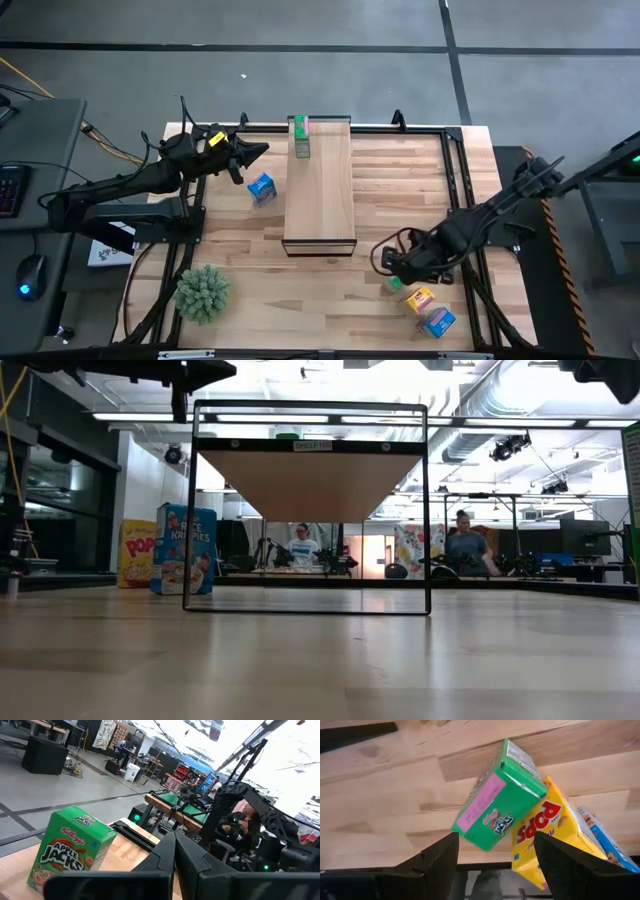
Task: Stack cereal on shelf
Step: Put the green cereal on the shelf
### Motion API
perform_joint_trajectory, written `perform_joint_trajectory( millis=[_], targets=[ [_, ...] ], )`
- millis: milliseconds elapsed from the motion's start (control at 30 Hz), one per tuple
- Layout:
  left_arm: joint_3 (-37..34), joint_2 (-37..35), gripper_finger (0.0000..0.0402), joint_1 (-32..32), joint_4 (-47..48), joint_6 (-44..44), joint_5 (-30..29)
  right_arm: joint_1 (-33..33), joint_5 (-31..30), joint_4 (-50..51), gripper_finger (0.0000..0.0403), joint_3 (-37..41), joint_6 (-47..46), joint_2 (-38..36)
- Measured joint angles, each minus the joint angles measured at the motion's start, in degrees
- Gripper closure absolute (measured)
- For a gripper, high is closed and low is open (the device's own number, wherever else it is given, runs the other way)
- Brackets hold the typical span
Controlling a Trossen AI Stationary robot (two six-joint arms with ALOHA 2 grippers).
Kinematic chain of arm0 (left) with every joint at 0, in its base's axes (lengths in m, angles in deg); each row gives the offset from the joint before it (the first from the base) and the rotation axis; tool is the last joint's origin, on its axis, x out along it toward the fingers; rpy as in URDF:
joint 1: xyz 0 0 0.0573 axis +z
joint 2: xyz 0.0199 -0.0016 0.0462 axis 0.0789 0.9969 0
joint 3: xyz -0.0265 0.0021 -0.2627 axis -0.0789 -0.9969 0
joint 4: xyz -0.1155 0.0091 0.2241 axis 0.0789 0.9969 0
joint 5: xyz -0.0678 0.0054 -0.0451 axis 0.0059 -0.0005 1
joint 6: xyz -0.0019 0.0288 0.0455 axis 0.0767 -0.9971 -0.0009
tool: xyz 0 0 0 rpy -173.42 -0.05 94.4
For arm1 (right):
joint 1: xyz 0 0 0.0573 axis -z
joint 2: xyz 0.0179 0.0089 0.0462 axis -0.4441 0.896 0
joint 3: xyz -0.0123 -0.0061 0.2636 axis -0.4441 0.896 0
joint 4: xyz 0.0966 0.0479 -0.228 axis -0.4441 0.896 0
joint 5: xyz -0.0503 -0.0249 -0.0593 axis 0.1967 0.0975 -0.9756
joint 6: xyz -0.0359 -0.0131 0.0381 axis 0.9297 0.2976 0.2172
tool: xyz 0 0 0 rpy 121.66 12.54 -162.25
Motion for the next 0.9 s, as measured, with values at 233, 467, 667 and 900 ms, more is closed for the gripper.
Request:
perform_joint_trajectory(
  millis=[233, 467, 667, 900],
  targets=[
    [0.0, 0.0, 0.0401, 0.0, 0.0, 0.0, -0.1, 1.2, -0.6, 0.1, 0.0151, 0.0, -0.4, 1.2],
    [0.0, 0.0, 0.0401, 0.0, 0.0, 0.0, -0.1, 2.2, -0.3, 3.2, 0.0151, 0.0, -0.4, 1.2],
    [0.0, 0.0, 0.0401, 0.0, 0.0, 0.0, -0.1, 2.2, -2.2, 1.7, 0.0151, 0.0, 2.6, 1.1],
    [0.0, 0.0, 0.0401, 0.0, 0.0, 0.0, -0.2, 2.2, -5.2, -5.7, 0.0151, 0.0, 9.9, 1.0]
  ],
)
